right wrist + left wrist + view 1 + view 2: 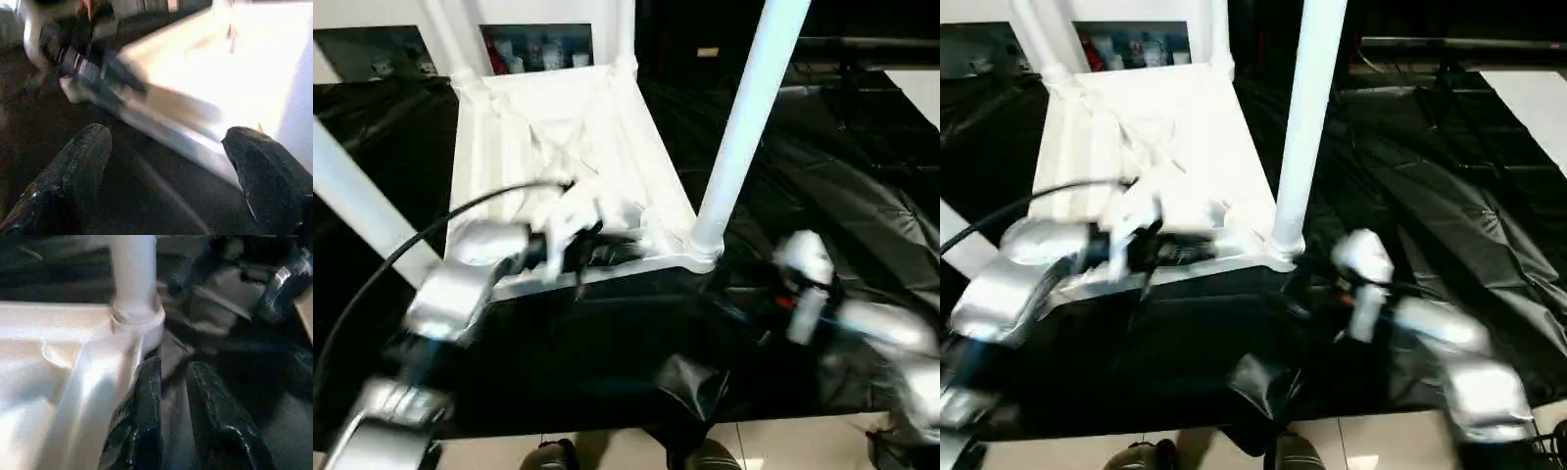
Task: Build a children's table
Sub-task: Rotate leg to tighten
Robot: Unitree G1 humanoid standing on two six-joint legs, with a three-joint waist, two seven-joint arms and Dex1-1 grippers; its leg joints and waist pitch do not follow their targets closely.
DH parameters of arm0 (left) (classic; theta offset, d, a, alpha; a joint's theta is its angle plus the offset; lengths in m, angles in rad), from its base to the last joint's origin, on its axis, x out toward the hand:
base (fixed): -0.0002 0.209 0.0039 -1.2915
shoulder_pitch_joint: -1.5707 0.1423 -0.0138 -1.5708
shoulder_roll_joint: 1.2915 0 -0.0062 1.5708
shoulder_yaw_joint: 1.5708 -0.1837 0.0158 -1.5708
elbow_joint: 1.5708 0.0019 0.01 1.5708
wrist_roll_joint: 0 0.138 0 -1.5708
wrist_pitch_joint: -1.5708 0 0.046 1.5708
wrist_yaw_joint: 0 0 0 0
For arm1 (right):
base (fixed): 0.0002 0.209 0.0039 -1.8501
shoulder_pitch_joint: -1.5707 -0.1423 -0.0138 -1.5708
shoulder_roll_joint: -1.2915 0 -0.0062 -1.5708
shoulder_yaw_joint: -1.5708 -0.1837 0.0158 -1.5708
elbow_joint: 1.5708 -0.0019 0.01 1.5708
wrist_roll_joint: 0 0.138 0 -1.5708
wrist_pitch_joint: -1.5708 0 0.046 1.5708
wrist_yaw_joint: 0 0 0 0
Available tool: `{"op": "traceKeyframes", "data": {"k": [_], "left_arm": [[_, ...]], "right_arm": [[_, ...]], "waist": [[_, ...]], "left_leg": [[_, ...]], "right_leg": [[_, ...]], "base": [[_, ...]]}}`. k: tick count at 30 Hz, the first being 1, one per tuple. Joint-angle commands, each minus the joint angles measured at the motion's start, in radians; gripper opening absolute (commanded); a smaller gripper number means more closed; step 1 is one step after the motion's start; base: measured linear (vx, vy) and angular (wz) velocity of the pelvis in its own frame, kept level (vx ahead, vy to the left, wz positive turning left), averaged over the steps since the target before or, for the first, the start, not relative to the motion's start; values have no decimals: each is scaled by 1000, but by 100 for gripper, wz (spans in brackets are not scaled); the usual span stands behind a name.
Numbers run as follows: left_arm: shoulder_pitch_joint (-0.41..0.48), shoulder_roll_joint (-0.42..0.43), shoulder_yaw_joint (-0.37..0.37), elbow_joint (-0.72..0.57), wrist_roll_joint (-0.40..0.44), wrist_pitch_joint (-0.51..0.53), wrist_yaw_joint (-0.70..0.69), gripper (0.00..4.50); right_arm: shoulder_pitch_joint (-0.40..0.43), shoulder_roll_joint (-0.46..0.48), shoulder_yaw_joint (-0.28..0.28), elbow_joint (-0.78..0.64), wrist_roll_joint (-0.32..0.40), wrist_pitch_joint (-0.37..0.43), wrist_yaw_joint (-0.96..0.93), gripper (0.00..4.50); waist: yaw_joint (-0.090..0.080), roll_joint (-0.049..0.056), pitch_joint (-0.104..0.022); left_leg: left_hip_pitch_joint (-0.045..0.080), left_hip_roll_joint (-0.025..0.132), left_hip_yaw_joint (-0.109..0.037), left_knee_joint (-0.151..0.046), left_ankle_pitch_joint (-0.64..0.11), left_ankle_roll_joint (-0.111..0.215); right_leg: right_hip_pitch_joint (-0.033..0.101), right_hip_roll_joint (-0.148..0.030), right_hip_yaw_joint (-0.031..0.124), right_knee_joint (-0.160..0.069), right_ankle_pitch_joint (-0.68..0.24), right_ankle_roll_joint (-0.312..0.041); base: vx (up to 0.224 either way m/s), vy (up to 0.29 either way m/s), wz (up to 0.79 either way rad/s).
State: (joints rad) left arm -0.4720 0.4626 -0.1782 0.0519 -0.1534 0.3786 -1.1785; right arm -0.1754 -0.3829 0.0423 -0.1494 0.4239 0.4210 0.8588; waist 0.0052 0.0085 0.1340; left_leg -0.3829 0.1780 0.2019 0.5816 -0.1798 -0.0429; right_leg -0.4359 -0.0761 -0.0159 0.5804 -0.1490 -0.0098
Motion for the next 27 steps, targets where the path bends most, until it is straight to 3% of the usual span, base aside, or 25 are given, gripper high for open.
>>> {"op": "traceKeyframes", "data": {"k": [1, 4, 9, 11, 15, 18, 22, 23, 27], "left_arm": [[30, 23, -29, -56, -2, 50, -12, 100], [54, 44, -42, -77, 38, 112, 33, 100], [70, 53, -46, -69, 78, 131, 93, 100], [81, 60, -50, -76, 82, 137, 106, 100], [94, 55, -42, -100, 71, 143, 127, 100], [101, 47, -35, -107, 64, 134, 141, 100], [123, 16, -8, -125, 10, 82, 132, 100], [133, 13, 0, -133, -20, 67, 105, 100], [166, 38, 3, -183, -101, 102, 18, 100]], "right_arm": [[-25, 39, 23, 6, 2, 17, -40, 405], [-62, 96, 56, 55, -11, 12, -75, 405], [-105, 185, 77, 132, -30, -8, -122, 405], [-148, 244, 57, 225, -78, -66, -220, 405], [-212, 297, -12, 340, -98, -123, -356, 405], [-242, 315, -49, 386, -92, -147, -415, 405], [-295, 328, -87, 465, -100, -194, -469, 405], [-313, 330, -88, 490, -112, -210, -481, 405], [-350, 333, -97, 549, -132, -244, -514, 405]], "waist": [[2, -11, -91], [3, -2, -92], [5, -5, -90], [3, -3, -87], [1, -4, -86], [4, -5, -86], [3, -6, -92], [2, -14, -92], [0, -14, -88]], "left_leg": [[22, 46, -16, -65, -148, 81], [23, 43, -15, -61, -109, 89], [18, 40, -17, -60, -136, 68], [19, 39, -17, -62, -151, 44], [20, 37, -17, -62, -178, 18], [23, 36, -15, -61, -175, 21], [17, 33, -14, -57, -130, 39], [16, 32, -12, -56, -127, 44], [15, 33, -13, -57, -136, 49]], "right_leg": [[57, -43, 27, -50, -200, -260], [55, -44, 28, -42, -150, -266], [57, -47, 29, -44, -197, -253], [51, -47, 30, -47, -234, -241], [50, -46, 33, -48, -267, -225], [48, -43, 33, -46, -253, -221], [54, -40, 32, -37, -174, -232], [54, -41, 32, -37, -170, -235], [53, -43, 31, -37, -206, -235]], "base": [[0, 0, 0], [0, 0, 0], [0, 0, 0], [0, 0, 0], [0, 0, 0], [0, 0, 0], [0, 0, 0], [0, 0, 0], [0, 0, 0]]}}
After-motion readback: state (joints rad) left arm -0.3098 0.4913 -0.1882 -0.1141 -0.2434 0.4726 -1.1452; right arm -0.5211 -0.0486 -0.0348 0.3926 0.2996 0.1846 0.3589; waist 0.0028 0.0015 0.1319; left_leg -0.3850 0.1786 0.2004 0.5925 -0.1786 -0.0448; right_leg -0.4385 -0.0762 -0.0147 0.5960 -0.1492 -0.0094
